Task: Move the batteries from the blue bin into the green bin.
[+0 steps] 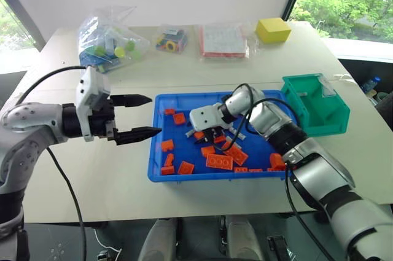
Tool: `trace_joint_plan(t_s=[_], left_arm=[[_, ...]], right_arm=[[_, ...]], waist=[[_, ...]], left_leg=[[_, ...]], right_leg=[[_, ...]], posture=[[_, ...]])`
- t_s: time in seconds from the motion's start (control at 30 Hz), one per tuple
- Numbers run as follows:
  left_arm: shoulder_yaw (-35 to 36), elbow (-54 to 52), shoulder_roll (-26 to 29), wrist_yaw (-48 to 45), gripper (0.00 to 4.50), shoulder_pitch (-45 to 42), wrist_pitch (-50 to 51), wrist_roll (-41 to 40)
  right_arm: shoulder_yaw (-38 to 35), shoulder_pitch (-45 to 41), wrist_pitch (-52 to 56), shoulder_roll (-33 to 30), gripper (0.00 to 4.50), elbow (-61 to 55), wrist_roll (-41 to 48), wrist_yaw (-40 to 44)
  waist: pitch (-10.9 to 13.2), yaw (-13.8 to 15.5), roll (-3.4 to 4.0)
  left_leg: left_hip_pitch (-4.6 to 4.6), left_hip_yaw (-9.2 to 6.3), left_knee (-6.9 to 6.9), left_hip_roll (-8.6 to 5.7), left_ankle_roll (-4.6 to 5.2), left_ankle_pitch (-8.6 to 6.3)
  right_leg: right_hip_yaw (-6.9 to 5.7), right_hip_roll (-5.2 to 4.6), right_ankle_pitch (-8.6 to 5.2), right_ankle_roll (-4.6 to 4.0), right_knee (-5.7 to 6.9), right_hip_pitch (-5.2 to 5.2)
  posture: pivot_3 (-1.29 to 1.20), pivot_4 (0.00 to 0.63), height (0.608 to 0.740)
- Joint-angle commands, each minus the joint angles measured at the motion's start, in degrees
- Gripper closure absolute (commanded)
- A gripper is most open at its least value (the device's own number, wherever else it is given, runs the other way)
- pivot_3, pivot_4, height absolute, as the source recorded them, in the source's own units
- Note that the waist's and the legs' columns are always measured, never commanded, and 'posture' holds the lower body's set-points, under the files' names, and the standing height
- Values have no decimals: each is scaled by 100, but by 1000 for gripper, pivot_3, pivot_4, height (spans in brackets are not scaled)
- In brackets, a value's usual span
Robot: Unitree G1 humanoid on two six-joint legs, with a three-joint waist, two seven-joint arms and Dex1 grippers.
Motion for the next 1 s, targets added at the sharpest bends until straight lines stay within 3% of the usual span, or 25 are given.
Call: trace_joint_plan(t_s=[0.03,0.1,0.77,0.93,1.0], left_arm=[[105,-71,-15,60,0,-138,-28,-105],[84,-56,-29,81,0,-180,-27,-105],[-175,264,-88,12,0,-589,-133,61],[-200,305,-102,8,0,-617,-174,78],[-205,321,-105,6,0,-623,-187,87]], right_arm=[[-59,-65,18,68,2062,138,-117,19],[-133,-49,161,94,2778,85,-58,68],[-194,34,273,201,2778,53,-141,-3],[-221,33,325,274,4464,37,-152,-41],[-235,36,347,273,4464,11,-154,-36]], waist=[[0,-1,0],[0,-1,0],[0,1,0],[0,-8,0],[0,-7,0]], left_leg=[[2,0,0,0,0,0],[2,0,0,0,0,0],[2,1,0,0,-1,0],[2,1,-1,0,-1,0],[2,1,-1,0,-1,0]], right_leg=[[2,0,0,0,1,1],[2,1,0,0,2,0],[5,1,0,0,4,-1],[5,1,0,0,5,-2],[5,2,0,0,5,-2]], posture=[[0,150,692],[0,150,692],[0,150,692],[0,150,692],[0,150,692]])
